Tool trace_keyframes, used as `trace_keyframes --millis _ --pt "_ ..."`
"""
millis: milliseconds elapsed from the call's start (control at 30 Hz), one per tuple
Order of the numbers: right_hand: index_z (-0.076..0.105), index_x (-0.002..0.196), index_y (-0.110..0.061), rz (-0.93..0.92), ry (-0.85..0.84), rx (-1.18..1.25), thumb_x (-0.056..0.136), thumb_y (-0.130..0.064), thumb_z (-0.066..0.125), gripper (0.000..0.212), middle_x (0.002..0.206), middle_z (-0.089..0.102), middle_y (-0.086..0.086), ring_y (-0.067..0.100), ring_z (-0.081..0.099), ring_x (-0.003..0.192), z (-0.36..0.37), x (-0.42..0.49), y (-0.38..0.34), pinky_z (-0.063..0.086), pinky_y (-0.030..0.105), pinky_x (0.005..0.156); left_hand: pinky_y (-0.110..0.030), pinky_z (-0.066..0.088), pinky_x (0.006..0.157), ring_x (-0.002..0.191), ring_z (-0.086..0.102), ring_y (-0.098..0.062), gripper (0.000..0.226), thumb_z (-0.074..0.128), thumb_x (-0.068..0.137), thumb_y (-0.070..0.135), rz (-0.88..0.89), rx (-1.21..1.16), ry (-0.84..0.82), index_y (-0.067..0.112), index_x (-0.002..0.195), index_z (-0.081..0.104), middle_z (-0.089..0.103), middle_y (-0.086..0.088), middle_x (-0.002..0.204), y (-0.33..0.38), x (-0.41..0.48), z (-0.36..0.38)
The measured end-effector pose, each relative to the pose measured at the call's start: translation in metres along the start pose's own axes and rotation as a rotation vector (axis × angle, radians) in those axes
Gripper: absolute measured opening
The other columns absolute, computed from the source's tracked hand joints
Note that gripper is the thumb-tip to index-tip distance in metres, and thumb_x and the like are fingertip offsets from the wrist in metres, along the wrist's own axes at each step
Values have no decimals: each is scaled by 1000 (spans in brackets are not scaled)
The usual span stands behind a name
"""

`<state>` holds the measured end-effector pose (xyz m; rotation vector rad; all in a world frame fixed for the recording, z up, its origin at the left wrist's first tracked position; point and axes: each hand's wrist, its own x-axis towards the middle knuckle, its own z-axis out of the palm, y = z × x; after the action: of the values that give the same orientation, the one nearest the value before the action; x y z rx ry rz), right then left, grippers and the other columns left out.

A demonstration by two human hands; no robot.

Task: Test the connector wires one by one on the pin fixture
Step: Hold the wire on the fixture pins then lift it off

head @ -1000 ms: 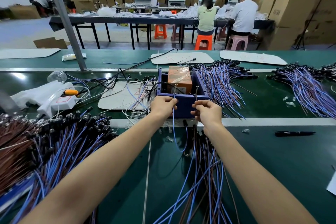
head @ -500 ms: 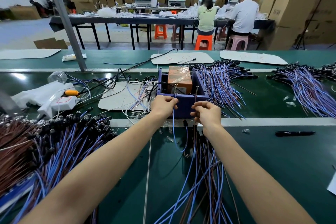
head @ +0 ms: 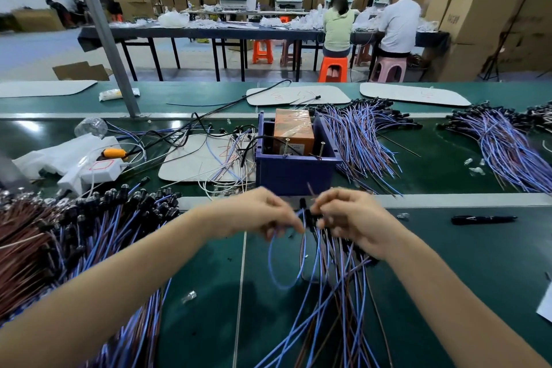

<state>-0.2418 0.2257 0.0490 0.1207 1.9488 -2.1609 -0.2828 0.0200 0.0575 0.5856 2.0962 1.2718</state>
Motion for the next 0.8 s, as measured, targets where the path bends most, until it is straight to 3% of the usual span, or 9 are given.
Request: trace_keyframes --millis 133,267,367,433,533,600,667,733,800 --pt "69 80 -13 104 -478 -102 82 5 61 20 86 70 12 19 68 64 9 -63 11 49 20 46 -22 49 72 68 55 -14 23 55 96 26 -71 82 -394 14 101 73 65 6 73 -19 -50 15" --pt "69 85 -15 127 -626 -243 87 2 62 19 92 71 11 21 67 76 33 -88 28 55 26 65 -17 46 74 73 56 -6 24 62 93 17 -91 234 -400 8 114 68 66 4 85 -28 -71 25" --pt "70 96 -16 118 -751 -371 89 -13 64 10 102 70 10 19 65 91 44 -96 31 49 28 84 -13 44 75 76 57 3 34 65 89 11 -114 344 -406 20 121 65 66 23 84 -25 -97 9" --pt "66 112 -9 125 -852 -404 94 -17 61 20 119 67 12 24 64 109 49 -98 30 48 32 97 -11 44 81 80 54 8 39 60 89 8 -87 579 -165 24 124 62 64 29 93 -33 -109 -7" --pt "63 119 -11 75 -909 -473 97 -18 57 24 128 63 4 18 59 118 61 -94 23 47 29 100 -24 35 102 111 45 -8 46 53 95 27 -233 1102 366 28 140 43 44 7 133 -60 -122 -28" --pt "68 109 -19 64 -838 -531 94 -20 59 18 117 69 0 10 64 108 69 -89 17 49 29 97 -33 39 103 118 41 -18 56 50 96 33 -365 1232 479 23 147 29 27 0 140 -79 -121 -29" --pt "71 98 -21 58 -782 -483 91 -16 62 13 99 73 -1 11 67 93 78 -82 16 54 29 89 -37 49 90 109 50 -22 59 52 96 29 -334 1176 558 21 149 26 24 -3 135 -93 -117 -26" --pt "72 89 -21 26 -710 -453 90 -17 65 8 75 70 -2 11 63 66 87 -78 14 54 22 65 -40 54 72 90 59 -28 59 54 95 25 -270 1119 678 22 148 27 27 -7 131 -97 -113 -26" --pt "71 77 -23 2 -622 -489 87 -36 67 17 52 51 -5 8 42 43 93 -74 15 36 17 44 -39 52 62 82 62 -29 55 54 95 22 -273 1143 772 22 145 31 31 -6 129 -95 -110 -32"
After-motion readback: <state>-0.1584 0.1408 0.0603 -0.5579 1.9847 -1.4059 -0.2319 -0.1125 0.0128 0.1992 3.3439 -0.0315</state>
